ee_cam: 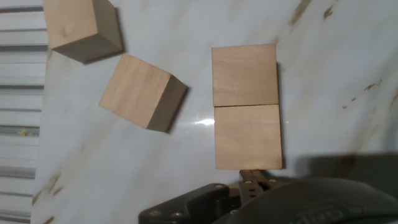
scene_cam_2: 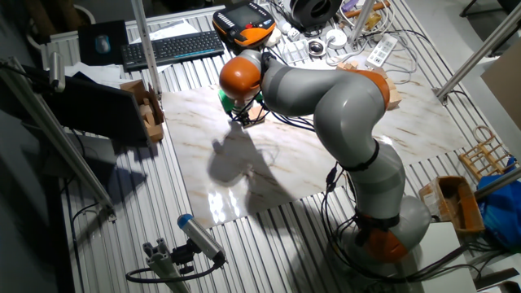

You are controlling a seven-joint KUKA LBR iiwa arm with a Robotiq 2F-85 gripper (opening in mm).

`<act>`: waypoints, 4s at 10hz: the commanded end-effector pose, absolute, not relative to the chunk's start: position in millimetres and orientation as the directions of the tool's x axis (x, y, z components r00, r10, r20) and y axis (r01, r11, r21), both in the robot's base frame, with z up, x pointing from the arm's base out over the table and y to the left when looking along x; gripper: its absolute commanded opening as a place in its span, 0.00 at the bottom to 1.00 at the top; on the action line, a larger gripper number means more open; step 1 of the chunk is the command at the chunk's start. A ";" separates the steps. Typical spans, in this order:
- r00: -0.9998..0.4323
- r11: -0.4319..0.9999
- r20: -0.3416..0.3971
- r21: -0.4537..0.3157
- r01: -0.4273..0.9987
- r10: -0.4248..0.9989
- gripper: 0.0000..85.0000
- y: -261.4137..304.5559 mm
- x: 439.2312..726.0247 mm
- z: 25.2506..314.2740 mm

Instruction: Stack the blocks into a pyramid shape

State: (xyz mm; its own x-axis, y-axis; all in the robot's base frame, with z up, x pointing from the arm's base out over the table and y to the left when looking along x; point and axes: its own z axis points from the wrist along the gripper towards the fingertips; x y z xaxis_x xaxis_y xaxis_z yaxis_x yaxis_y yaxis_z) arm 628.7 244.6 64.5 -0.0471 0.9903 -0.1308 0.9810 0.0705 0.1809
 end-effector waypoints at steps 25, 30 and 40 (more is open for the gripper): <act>-0.048 0.057 -0.075 0.125 0.990 0.996 0.00 216.5 648.9 96.8; -0.064 0.071 -0.059 0.110 0.991 0.996 0.00 215.8 648.5 100.6; -0.034 0.036 -0.032 0.052 0.998 0.999 0.00 220.9 659.7 111.7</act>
